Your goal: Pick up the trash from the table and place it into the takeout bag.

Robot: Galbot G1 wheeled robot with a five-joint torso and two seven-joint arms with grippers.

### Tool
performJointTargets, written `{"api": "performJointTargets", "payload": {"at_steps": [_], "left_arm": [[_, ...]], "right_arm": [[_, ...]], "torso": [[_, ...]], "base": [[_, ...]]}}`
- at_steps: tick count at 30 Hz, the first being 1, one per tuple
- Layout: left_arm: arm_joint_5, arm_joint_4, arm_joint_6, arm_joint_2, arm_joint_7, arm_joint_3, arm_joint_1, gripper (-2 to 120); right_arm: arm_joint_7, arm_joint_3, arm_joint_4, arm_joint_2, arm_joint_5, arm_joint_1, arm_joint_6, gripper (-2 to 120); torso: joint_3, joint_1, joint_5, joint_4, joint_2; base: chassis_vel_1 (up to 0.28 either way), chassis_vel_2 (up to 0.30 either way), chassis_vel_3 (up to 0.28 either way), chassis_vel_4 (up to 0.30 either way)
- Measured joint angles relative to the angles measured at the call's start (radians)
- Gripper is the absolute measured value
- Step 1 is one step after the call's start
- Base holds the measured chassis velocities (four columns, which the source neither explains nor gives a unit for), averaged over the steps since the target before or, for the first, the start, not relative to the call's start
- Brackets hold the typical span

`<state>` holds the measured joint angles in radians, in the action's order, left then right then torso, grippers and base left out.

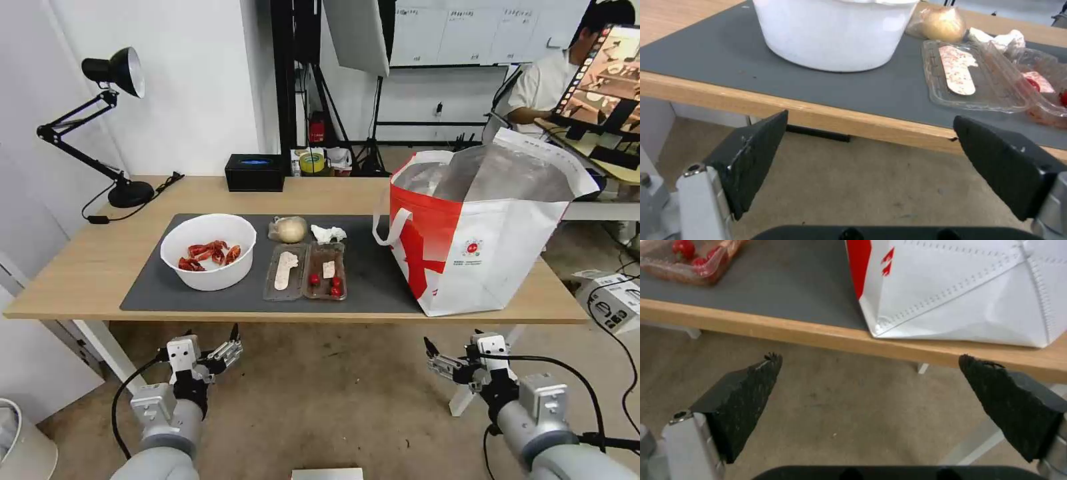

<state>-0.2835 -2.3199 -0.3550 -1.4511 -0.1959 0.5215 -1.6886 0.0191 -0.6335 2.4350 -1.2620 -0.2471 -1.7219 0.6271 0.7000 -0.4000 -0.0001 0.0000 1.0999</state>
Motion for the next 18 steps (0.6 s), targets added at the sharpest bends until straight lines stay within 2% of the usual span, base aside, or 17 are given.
{"api": "performJointTargets", "payload": {"at_steps": [14,18], "left_arm": [[-0.07,-0.032,0.026,0.001,0.003,-0.006,0.013,100],[-0.155,-0.037,0.026,0.002,-0.013,-0.017,0.029,100]], "right_arm": [[0.0,0.009,-0.004,-0.003,-0.049,0.012,-0.05,100],[0.008,0.01,-0.001,-0.003,-0.08,0.016,-0.062,100]], "torso": [[0.0,0.0,0.0001,0.0,0.0],[0.0,0.0,0.0001,0.0,0.0]], "base": [[0.0,0.0,0.0,0.0],[0.0,0.0,0.0,0.0]]}}
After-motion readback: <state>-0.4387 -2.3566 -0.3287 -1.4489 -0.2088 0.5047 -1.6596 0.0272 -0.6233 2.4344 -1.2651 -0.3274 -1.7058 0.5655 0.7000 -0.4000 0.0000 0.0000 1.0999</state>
